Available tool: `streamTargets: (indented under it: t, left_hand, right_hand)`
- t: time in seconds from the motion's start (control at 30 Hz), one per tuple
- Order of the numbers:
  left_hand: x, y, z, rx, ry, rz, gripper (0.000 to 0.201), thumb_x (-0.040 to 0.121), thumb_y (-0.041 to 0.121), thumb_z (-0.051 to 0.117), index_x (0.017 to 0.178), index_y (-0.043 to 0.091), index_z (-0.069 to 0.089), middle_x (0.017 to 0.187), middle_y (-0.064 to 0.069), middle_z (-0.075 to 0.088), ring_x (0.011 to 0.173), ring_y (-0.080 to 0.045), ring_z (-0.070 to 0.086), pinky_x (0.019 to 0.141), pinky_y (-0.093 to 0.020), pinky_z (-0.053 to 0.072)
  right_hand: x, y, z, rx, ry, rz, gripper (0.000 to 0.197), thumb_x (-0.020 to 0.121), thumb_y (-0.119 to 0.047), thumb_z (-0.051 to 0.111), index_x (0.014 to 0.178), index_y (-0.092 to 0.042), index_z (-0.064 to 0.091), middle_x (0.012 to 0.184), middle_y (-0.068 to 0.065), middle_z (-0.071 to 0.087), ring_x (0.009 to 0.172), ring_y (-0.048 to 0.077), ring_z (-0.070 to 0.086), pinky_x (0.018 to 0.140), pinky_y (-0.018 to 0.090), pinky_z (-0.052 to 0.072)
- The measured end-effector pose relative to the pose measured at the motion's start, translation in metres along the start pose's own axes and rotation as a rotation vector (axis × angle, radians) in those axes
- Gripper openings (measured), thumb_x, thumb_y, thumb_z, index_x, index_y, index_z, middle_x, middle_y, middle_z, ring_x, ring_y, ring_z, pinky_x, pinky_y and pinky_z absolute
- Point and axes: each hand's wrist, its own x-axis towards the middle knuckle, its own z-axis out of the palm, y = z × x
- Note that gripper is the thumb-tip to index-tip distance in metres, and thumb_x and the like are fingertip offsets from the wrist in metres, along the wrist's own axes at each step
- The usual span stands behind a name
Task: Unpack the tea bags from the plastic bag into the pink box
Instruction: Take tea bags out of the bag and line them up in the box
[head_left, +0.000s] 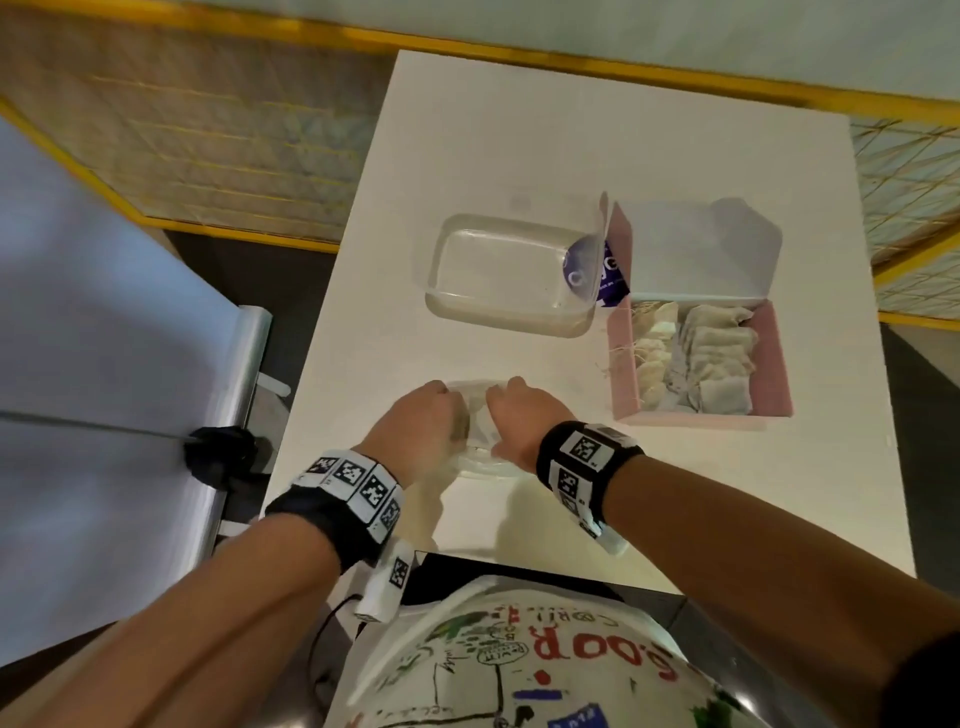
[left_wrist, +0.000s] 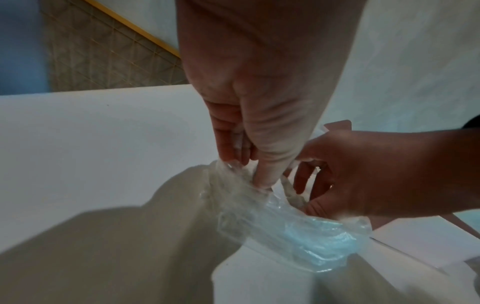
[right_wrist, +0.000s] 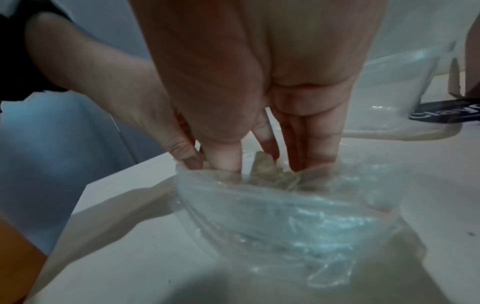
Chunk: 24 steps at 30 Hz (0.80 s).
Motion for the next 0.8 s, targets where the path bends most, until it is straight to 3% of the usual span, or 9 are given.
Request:
streamTargets:
  t: [0.1,0.23,0.3,0.37,0.43,0.5,0.6,0.7,0.8]
  left_hand:
    - [0.007,-0.003,0.009,-0.038,0.017,-0.012,0.024,0.083,0.027,0.069,0.103,0.018,0.058,0.102,-0.002,0.049,0.081,-0.027,0.062,0.074,-0.039,0.053]
    - [0.013,0.000,0.014,-0.012,0.027,0.063,0.045,0.089,0.030,0.063,0.132,0.022,0.052,0.112,-0.008,0.047,0.084,-0.031,0.060,0.076,-0.043,0.055]
    - [0.014,-0.001,0.015,0.007,0.005,0.078,0.041,0.090,0.036,0.064,0.127,0.020,0.056,0.113,-0.008,0.046,0.088,-0.031,0.059,0.077,-0.044,0.055]
    - [0.015,-0.003,0.015,0.050,-0.008,0.072,0.038,0.087,0.040,0.068,0.119,0.020,0.061,0.114,-0.006,0.046,0.092,-0.029,0.059,0.078,-0.043,0.054]
    - [0.016,-0.003,0.015,0.100,-0.004,0.070,0.038,0.085,0.043,0.070,0.117,0.023,0.065,0.114,-0.004,0.047,0.097,-0.027,0.057,0.080,-0.042,0.052]
    - [0.017,-0.003,0.017,0.155,0.004,0.063,0.037,0.085,0.044,0.069,0.117,0.026,0.067,0.116,-0.004,0.049,0.103,-0.026,0.055,0.083,-0.041,0.049]
    - [0.015,0.001,0.020,0.213,0.034,0.061,0.027,0.086,0.040,0.065,0.111,0.030,0.069,0.115,-0.001,0.053,0.108,-0.025,0.053,0.080,-0.036,0.040]
    - [0.014,0.004,0.016,0.103,0.046,0.051,0.012,0.081,0.032,0.066,0.093,0.029,0.062,0.100,0.006,0.058,0.099,-0.023,0.055,0.077,-0.033,0.037]
    - [0.009,0.006,0.006,-0.282,0.061,0.002,0.022,0.074,0.018,0.071,0.075,0.027,0.051,0.079,0.011,0.059,0.080,-0.019,0.058,0.068,-0.030,0.043]
  right_hand:
    - [0.002,-0.005,0.009,0.042,0.010,0.022,0.043,0.090,-0.011,0.062,0.129,-0.008,0.045,0.126,0.018,0.046,0.101,0.036,0.059,0.073,0.038,0.045]
    - [0.002,0.001,0.013,0.216,0.006,0.018,0.035,0.094,-0.013,0.049,0.128,-0.010,0.053,0.115,0.009,0.050,0.108,0.029,0.055,0.083,0.032,0.042]
    - [0.001,0.004,0.009,0.315,0.001,0.018,0.019,0.091,-0.017,0.053,0.105,-0.012,0.064,0.097,0.004,0.054,0.097,0.026,0.058,0.075,0.028,0.039]
    - [-0.002,0.010,0.005,0.404,0.045,0.040,0.004,0.084,-0.015,0.065,0.088,-0.016,0.064,0.086,-0.002,0.057,0.084,0.021,0.056,0.067,0.026,0.038]
    - [-0.005,0.020,0.004,0.575,0.103,0.073,0.015,0.076,-0.015,0.077,0.082,-0.019,0.064,0.078,-0.007,0.057,0.075,0.015,0.052,0.062,0.024,0.037]
    - [-0.008,0.030,0.003,0.789,0.119,0.070,0.020,0.071,-0.014,0.083,0.083,-0.018,0.067,0.076,-0.001,0.061,0.069,0.015,0.054,0.064,0.028,0.044]
    - [-0.018,0.041,-0.004,1.116,0.108,0.056,0.026,0.071,0.001,0.082,0.093,-0.008,0.071,0.094,0.015,0.072,0.082,0.022,0.067,0.075,0.038,0.057]
    - [-0.024,0.049,-0.009,1.277,0.094,0.092,0.030,0.074,0.012,0.075,0.097,-0.007,0.070,0.099,0.012,0.072,0.084,0.018,0.068,0.064,0.025,0.054]
    - [-0.029,0.055,-0.014,1.415,0.061,0.110,0.033,0.078,0.014,0.072,0.104,-0.006,0.067,0.092,0.011,0.071,0.070,0.014,0.064,0.055,0.020,0.048]
